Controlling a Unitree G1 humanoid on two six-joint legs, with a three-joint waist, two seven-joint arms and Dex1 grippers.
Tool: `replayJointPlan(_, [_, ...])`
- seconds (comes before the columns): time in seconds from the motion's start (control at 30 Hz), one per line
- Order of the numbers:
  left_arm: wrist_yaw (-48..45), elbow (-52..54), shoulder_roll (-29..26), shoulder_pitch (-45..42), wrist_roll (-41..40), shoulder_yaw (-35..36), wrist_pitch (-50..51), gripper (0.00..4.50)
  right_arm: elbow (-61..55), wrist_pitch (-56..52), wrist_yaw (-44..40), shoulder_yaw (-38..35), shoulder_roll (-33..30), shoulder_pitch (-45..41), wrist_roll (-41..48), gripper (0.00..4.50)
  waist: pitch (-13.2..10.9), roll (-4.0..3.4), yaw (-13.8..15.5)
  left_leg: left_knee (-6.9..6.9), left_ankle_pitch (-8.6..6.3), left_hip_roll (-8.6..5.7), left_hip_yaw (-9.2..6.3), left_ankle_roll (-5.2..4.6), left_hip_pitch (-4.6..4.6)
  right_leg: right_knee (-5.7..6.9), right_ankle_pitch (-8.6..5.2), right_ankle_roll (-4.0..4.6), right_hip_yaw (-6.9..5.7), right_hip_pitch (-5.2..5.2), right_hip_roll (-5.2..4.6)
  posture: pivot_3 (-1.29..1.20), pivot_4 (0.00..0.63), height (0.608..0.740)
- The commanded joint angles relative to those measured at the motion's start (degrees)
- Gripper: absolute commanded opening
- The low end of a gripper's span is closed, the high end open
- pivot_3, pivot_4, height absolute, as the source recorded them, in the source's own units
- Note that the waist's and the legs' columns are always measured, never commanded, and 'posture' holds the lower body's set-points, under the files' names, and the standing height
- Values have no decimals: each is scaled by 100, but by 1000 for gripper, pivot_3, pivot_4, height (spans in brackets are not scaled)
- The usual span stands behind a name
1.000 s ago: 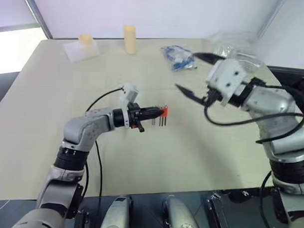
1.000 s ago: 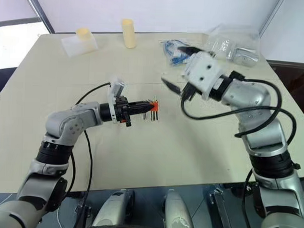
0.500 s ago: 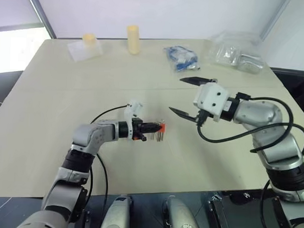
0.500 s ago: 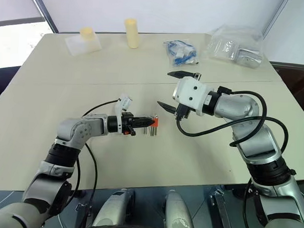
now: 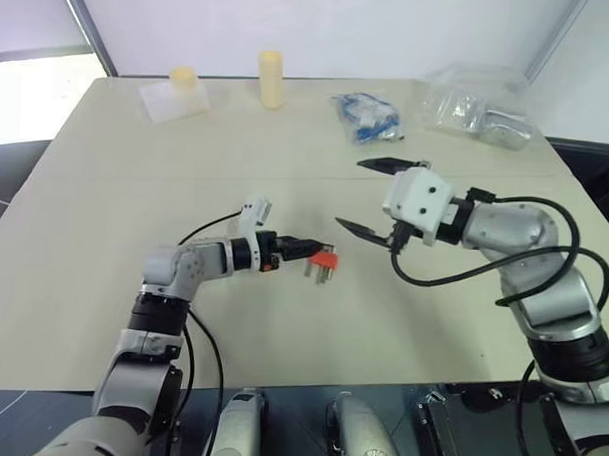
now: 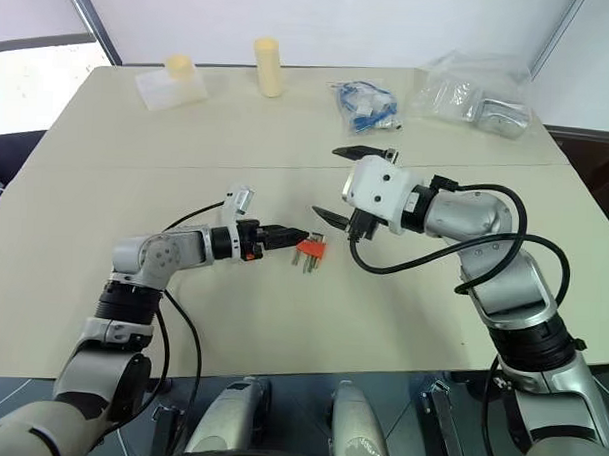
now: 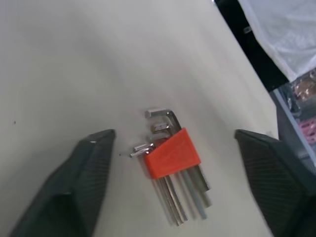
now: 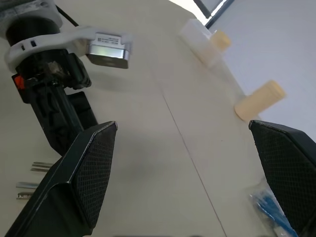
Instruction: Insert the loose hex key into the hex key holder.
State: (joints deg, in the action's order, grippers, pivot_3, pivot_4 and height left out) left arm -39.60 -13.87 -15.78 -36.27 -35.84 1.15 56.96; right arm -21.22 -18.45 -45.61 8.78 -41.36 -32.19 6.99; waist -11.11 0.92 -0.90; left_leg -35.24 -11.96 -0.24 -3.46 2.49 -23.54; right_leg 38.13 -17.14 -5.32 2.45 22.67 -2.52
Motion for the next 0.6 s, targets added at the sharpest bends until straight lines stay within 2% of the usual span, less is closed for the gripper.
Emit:
replayJointPlan(0.03, [-1, 103, -251, 75, 94, 128, -30, 4473, -152, 30, -46, -58, 44, -84, -8, 4452, 0, 0, -13, 0, 0, 0, 0, 0, 1, 0, 0, 0, 0, 0, 1, 0, 150, 740])
replayJointPlan(0.23, [-534, 629, -966, 229, 284, -62, -502, 4473, -111, -96, -295, -133, -71, -58, 118, 4452, 0, 0, -19, 4, 0, 2, 1, 0, 3, 1, 0, 1, 2, 2, 1, 0, 150, 740])
replayJointPlan(0.6, [-1622, 2019, -2312, 403, 435, 6, -1376, 4473, 383, -37, -1629, -204, -1152, 78, 285, 4452, 0, 0, 5, 5, -1, -2, 4, -1, -2, -12, -1, 2, 0, -2, -13, 0, 150, 740])
